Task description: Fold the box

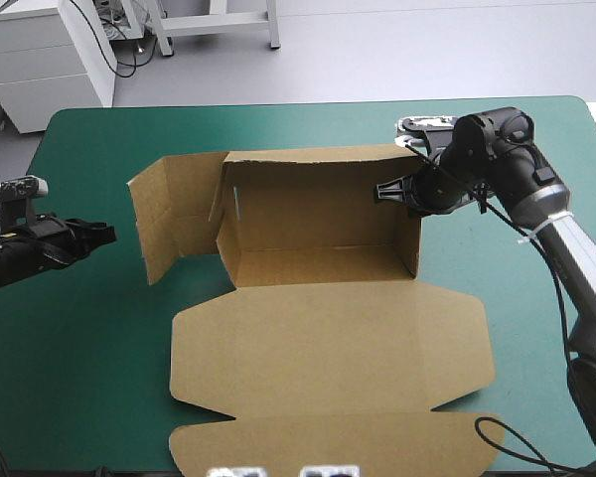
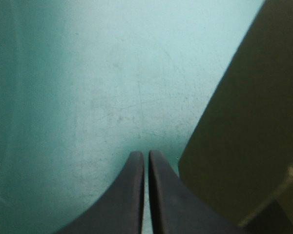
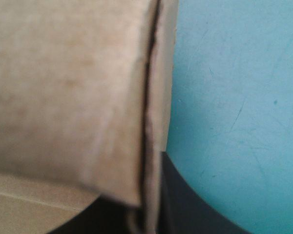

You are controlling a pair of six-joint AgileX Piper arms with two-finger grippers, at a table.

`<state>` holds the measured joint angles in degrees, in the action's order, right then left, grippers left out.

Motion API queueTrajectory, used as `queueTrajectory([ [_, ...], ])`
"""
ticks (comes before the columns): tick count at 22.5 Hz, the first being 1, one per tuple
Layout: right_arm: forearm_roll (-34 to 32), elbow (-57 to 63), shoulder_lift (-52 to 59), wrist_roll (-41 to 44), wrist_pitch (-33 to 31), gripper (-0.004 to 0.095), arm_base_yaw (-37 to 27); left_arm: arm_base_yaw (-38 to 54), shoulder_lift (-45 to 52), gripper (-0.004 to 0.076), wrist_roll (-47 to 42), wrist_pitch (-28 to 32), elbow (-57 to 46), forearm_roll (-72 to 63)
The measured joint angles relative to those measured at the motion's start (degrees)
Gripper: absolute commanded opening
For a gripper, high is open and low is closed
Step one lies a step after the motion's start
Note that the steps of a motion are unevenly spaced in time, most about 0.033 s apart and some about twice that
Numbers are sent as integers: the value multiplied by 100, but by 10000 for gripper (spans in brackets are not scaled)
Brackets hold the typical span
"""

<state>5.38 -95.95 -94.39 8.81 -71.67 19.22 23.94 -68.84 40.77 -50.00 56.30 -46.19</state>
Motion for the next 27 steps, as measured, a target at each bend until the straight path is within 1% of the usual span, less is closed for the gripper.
queueTrajectory([
  [4, -54, 412, 335, 104, -6, 3, 0, -92, 0, 12, 28, 76, 0, 23],
  [6, -68, 535, 488, 113, -6, 3, 0, -125, 0, 12, 51, 205, 0, 23],
  [9, -258, 547, 389, 88, -6, 3, 10, -133, 0, 12, 59, 266, 0, 27],
  [11, -365, 547, 123, 36, -1, 2, 10, -132, 0, 12, 64, 335, 0, 27],
  [12, -413, 547, -153, 5, 35, 1, 10, -132, 0, 12, 64, 352, 0, 27],
  [15, -621, 312, -530, 5, 205, 1, 10, -132, 0, 12, 64, 370, 0, 27],
  [17, -753, 64, -857, 5, 496, 1, 10, -132, -1, 12, 64, 373, 0, 27],
  [20, -856, -273, -1306, -15, 738, 1, 10, -132, -1, 8, 64, 402, 0, 27],
  [27, -885, -789, -1808, -38, 588, 5, -8, -132, -1, 8, 64, 412, 0, 152],
])
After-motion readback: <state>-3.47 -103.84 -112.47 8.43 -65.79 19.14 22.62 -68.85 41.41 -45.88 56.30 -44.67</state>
